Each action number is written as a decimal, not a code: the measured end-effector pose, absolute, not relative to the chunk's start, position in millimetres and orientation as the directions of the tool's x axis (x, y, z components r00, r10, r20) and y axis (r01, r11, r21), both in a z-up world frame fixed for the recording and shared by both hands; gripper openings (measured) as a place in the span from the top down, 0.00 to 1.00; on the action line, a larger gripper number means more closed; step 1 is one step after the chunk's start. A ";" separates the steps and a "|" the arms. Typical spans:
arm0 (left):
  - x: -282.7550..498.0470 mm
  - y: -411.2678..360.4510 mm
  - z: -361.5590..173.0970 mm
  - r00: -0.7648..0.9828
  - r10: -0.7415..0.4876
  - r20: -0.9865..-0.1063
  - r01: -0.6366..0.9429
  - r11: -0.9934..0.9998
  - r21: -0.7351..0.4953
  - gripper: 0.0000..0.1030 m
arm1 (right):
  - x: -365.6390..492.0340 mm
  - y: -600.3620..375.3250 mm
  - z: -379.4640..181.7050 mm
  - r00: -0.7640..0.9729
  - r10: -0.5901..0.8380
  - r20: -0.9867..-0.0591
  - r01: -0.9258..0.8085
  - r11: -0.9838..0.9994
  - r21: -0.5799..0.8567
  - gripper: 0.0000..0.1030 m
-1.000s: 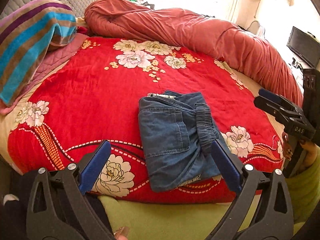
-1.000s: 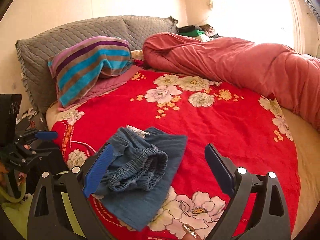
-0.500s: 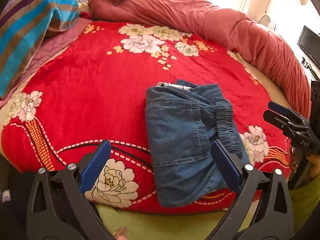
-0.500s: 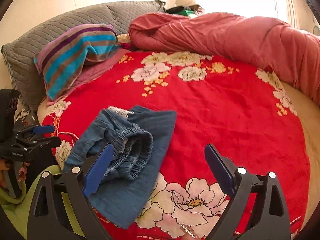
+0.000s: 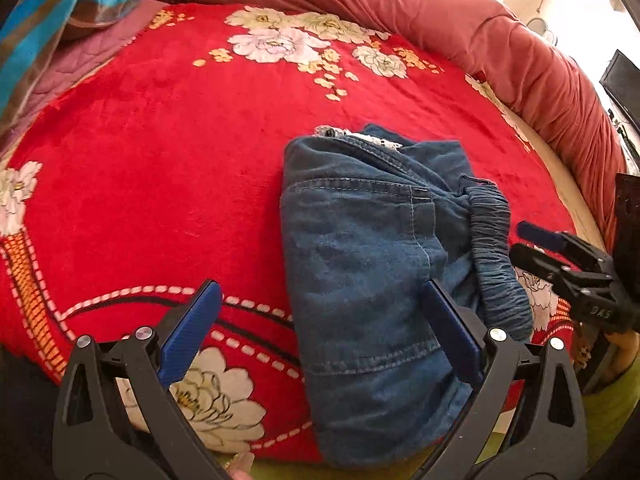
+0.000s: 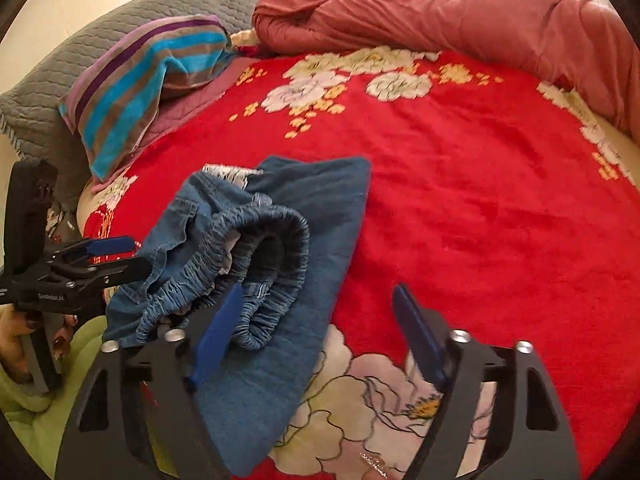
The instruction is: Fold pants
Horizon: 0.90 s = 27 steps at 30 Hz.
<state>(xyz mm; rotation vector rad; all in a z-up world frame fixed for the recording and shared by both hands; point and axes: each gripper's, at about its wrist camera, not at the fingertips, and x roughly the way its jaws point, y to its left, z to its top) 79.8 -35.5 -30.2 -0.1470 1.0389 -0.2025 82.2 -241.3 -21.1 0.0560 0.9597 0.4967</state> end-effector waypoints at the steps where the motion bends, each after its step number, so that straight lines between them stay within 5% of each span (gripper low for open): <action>1: 82.2 -36.0 -31.5 0.489 -0.239 -0.839 0.100 0.971 -0.218 0.09 | 83.9 -238.7 -25.1 0.459 0.436 -0.774 -0.384 0.883 0.269 0.37; 11: 96.8 -53.1 -45.9 0.457 -0.288 -0.841 0.156 0.957 -0.243 0.10 | 95.4 -227.7 -41.2 0.401 0.494 -0.772 -0.413 0.849 0.328 0.39; 16: 101.0 -57.9 -45.6 0.458 -0.307 -0.834 0.173 0.951 -0.255 0.25 | 102.8 -226.7 -46.3 0.392 0.520 -0.759 -0.413 0.837 0.359 0.37; 18: 102.4 -58.5 -45.4 0.457 -0.313 -0.833 0.176 0.949 -0.260 0.39 | 105.3 -224.3 -46.5 0.394 0.523 -0.756 -0.424 0.833 0.356 0.38; 21: 103.5 -57.9 -41.5 0.462 -0.328 -0.824 0.177 0.945 -0.276 0.55 | 105.1 -217.5 -39.5 0.390 0.564 -0.728 -0.472 0.801 0.368 0.70; 27: 107.4 -54.7 -23.2 0.486 -0.355 -0.799 0.176 0.935 -0.308 0.66 | 105.1 -203.8 -10.8 0.453 0.558 -0.695 -0.536 0.794 0.288 0.78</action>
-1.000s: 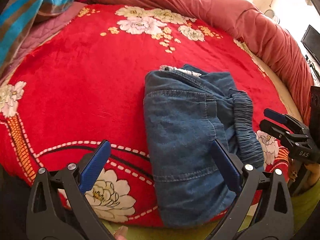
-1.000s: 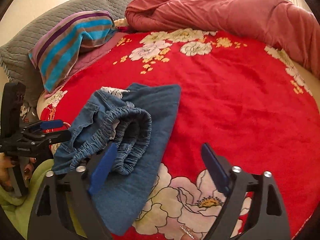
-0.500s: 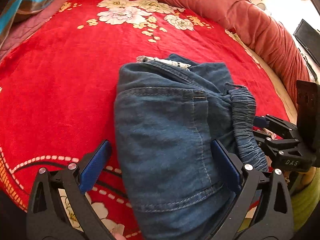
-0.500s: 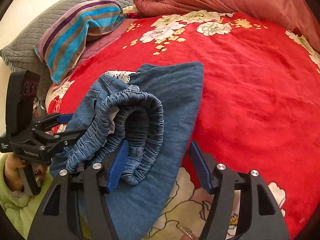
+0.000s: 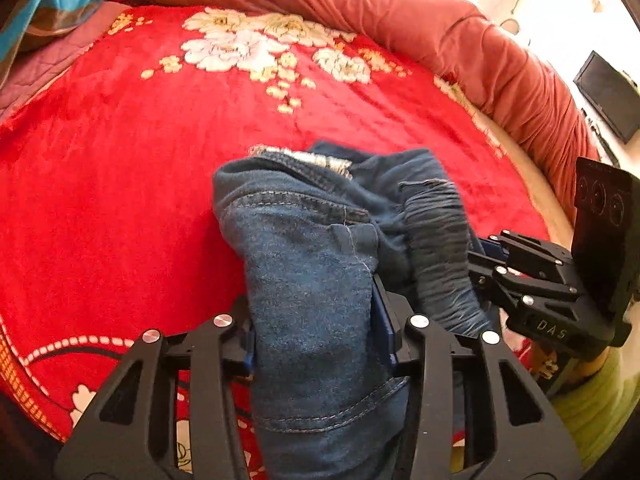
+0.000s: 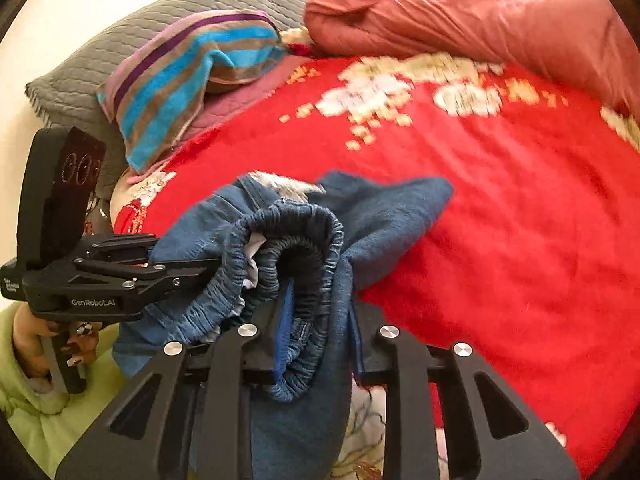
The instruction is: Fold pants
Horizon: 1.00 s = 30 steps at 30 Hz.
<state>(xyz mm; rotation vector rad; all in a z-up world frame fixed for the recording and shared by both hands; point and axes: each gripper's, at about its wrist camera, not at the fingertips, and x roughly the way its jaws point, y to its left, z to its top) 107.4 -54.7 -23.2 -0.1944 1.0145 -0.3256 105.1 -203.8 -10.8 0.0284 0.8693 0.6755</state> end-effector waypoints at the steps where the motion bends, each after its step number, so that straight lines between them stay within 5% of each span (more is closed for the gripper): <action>1: 109.1 -54.2 -18.1 0.497 -0.355 -0.792 0.176 0.935 -0.308 0.66 | 107.1 -201.2 -6.0 0.460 0.558 -0.691 -0.546 0.791 0.276 0.78; 30: 181.2 -43.0 5.1 0.616 -0.252 -0.747 0.128 0.967 -0.221 0.66 | 190.0 -184.8 4.8 0.538 0.475 -0.696 -0.452 0.860 0.237 0.76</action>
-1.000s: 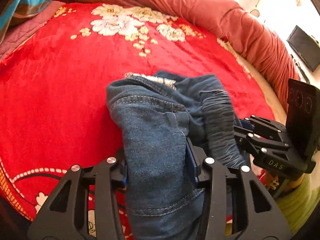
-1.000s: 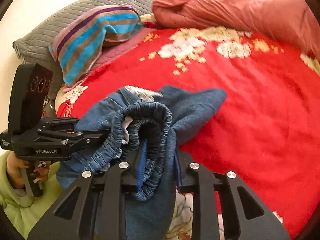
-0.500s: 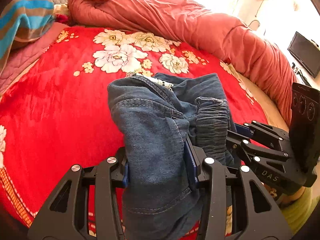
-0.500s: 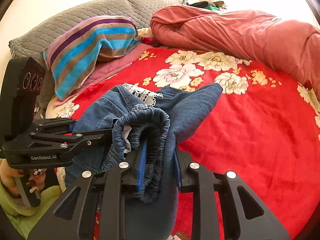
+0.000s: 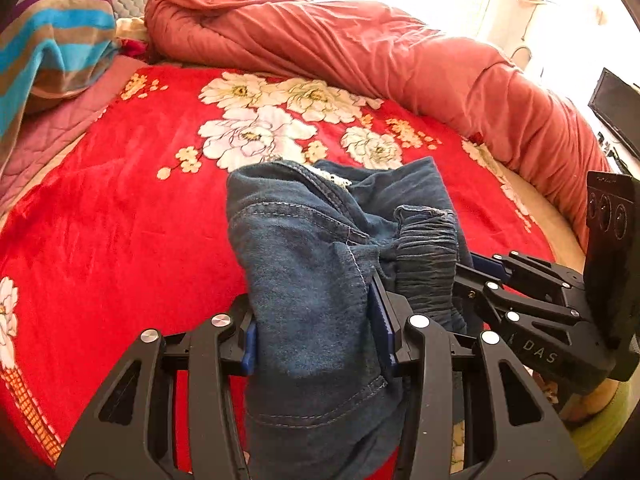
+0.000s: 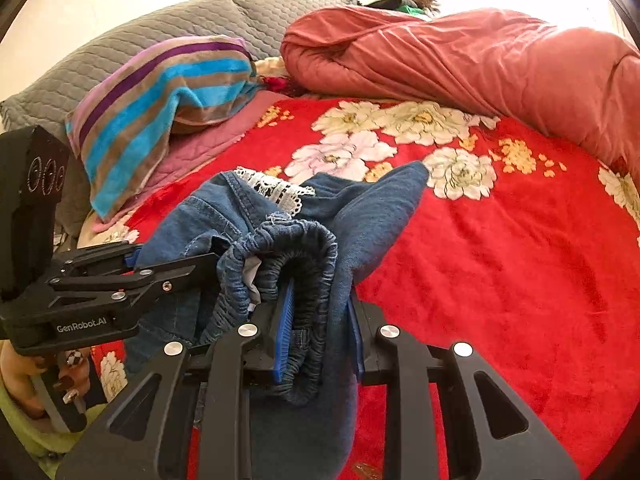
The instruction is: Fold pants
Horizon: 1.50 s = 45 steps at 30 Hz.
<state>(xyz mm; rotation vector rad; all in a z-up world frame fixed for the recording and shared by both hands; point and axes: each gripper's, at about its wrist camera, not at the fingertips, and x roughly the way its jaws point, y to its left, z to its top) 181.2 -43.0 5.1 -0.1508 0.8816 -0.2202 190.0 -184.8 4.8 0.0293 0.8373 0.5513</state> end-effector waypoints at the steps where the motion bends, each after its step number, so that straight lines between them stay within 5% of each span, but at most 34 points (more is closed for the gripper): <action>1: 181.7 -42.1 1.5 0.610 -0.248 -0.752 0.123 0.968 -0.220 0.65 | 191.7 -185.3 1.7 0.534 0.467 -0.705 -0.442 0.865 0.238 0.76; 3: 183.3 -39.9 -4.1 0.601 -0.241 -0.762 0.115 0.970 -0.216 0.57 | 194.1 -187.0 -5.6 0.527 0.444 -0.725 -0.418 0.878 0.234 0.74; 7: 183.8 -34.7 -16.4 0.581 -0.210 -0.786 0.090 0.977 -0.194 0.47 | 196.6 -194.1 -18.3 0.520 0.397 -0.756 -0.363 0.904 0.225 0.48; 19: 168.9 -29.4 -15.5 0.575 -0.199 -0.794 0.073 0.979 -0.193 0.28 | 173.0 -210.4 -10.6 0.548 0.365 -0.752 -0.322 0.922 0.213 0.27; 20: 164.4 -28.5 -10.6 0.582 -0.203 -0.788 0.074 0.978 -0.197 0.26 | 168.2 -211.8 -7.0 0.558 0.366 -0.745 -0.325 0.922 0.210 0.16; 23: 152.8 -27.6 1.4 0.603 -0.204 -0.771 0.076 0.977 -0.199 0.18 | 153.7 -214.9 4.6 0.585 0.371 -0.721 -0.344 0.919 0.194 0.11; 28: 131.7 -27.3 19.4 0.633 -0.190 -0.750 0.074 0.980 -0.186 0.09 | 125.8 -216.3 28.7 0.639 0.368 -0.676 -0.370 0.917 0.150 0.07; 45: 46.4 -21.1 54.1 0.703 -0.141 -0.697 0.051 0.988 -0.149 0.09 | 60.3 -225.7 67.3 0.733 0.343 -0.588 -0.353 0.930 0.103 0.05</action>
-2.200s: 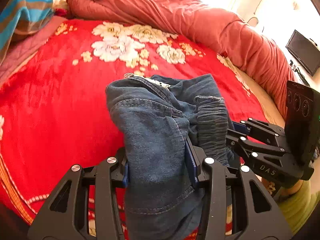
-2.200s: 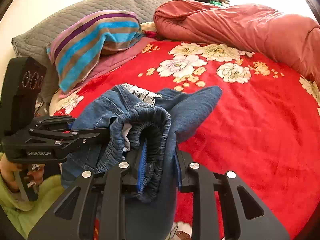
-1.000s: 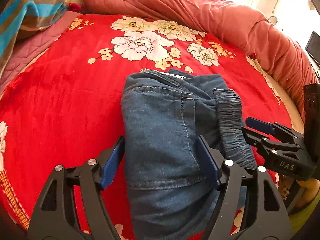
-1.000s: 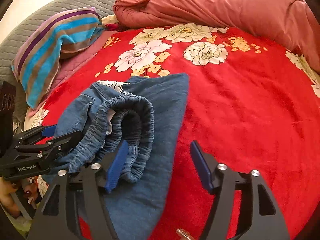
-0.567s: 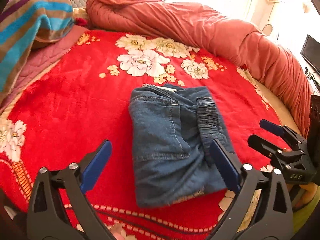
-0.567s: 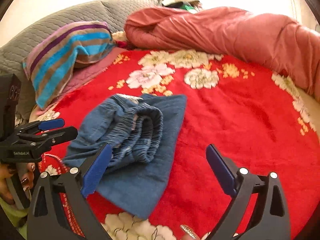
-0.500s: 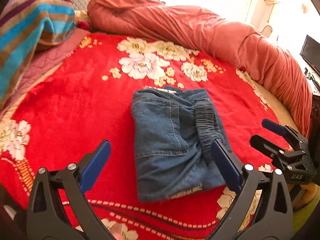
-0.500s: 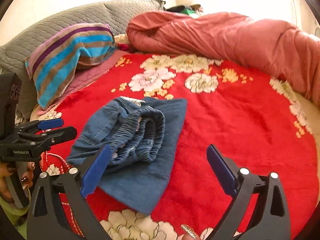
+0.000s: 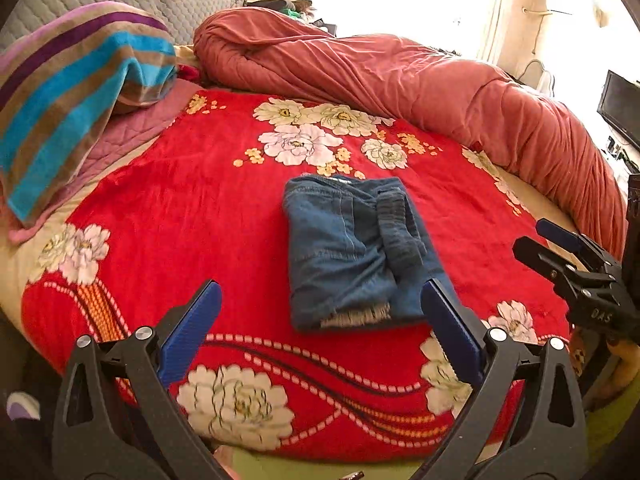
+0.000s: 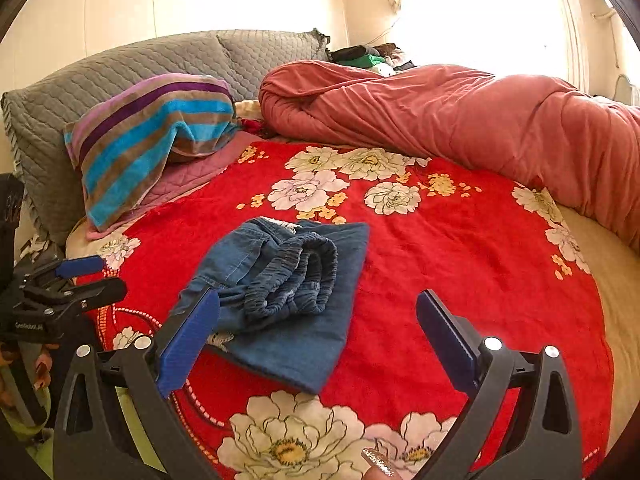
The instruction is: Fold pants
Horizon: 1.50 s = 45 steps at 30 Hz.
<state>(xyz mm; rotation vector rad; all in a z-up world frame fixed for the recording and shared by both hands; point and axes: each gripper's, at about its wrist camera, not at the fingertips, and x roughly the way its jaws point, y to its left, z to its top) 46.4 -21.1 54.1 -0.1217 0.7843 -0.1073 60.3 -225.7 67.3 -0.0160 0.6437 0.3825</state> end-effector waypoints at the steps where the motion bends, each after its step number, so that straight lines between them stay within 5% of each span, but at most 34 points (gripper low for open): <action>1: 43.1 -21.1 54.2 0.702 -0.142 -0.698 0.051 0.987 -0.151 0.09 | 57.0 -226.8 67.6 0.735 0.339 -0.587 -0.350 0.932 0.100 0.05; 22: 9.3 -21.9 18.3 0.626 -0.146 -0.766 0.036 0.987 -0.159 0.09 | 17.5 -217.5 26.7 0.670 0.265 -0.694 -0.332 0.943 0.039 0.05; 45: 9.7 -20.2 19.3 0.626 -0.112 -0.772 0.016 0.991 -0.131 0.09 | 18.3 -218.8 28.2 0.670 0.269 -0.692 -0.330 0.943 0.046 0.05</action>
